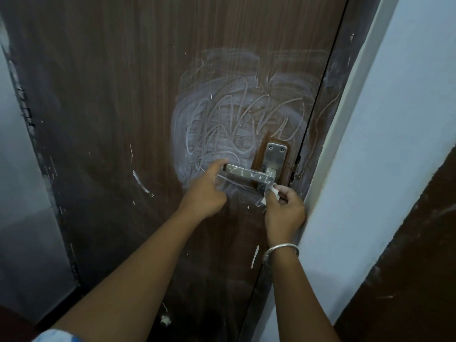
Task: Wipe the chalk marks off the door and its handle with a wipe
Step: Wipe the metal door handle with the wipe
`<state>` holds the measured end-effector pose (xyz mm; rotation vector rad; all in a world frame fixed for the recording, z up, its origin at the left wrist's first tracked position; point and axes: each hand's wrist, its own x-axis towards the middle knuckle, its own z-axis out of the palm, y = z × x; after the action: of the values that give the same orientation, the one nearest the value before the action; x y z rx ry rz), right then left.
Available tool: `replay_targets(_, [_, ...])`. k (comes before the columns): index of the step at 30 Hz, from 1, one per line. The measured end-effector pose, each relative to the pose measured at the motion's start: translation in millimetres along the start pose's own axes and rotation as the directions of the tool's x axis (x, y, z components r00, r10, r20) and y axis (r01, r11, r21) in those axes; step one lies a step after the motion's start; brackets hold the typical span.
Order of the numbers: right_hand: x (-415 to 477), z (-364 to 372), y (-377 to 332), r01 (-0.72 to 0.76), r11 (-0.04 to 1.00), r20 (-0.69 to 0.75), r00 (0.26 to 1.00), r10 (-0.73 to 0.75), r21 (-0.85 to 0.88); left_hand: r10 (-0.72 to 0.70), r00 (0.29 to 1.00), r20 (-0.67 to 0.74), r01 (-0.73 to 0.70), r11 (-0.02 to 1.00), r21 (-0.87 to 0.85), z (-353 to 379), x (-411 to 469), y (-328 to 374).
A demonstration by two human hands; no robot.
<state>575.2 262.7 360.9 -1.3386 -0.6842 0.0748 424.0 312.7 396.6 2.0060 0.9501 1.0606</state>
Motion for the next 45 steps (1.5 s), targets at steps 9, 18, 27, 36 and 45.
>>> replay_targets(9, [-31,10,3,-0.062,0.983,0.133,0.990,0.039,0.171,-0.294,0.956,-0.012,0.230,0.772,-0.592,68,-18,6])
replay_targets(18, [-13,-6,1,-0.005,0.974,0.183,0.982,-0.037,0.225,-0.270,0.961,-0.061,0.169,0.747,-0.643,69,7,7])
replay_targets(27, [5,-22,3,0.263,0.959,0.237,0.943,-0.232,-0.107,-0.325,0.945,0.019,0.208,0.558,-0.803,84,29,12])
replay_targets(36, [10,-25,0,0.353,0.876,0.382,0.898,-0.219,-0.327,-0.229,0.966,0.122,0.215,0.440,-0.872,89,36,11])
replay_targets(45, [8,-25,5,0.323,0.892,0.398,0.899,-0.183,-0.317,-0.276,0.959,-0.067,0.144,0.676,-0.723,95,28,4])
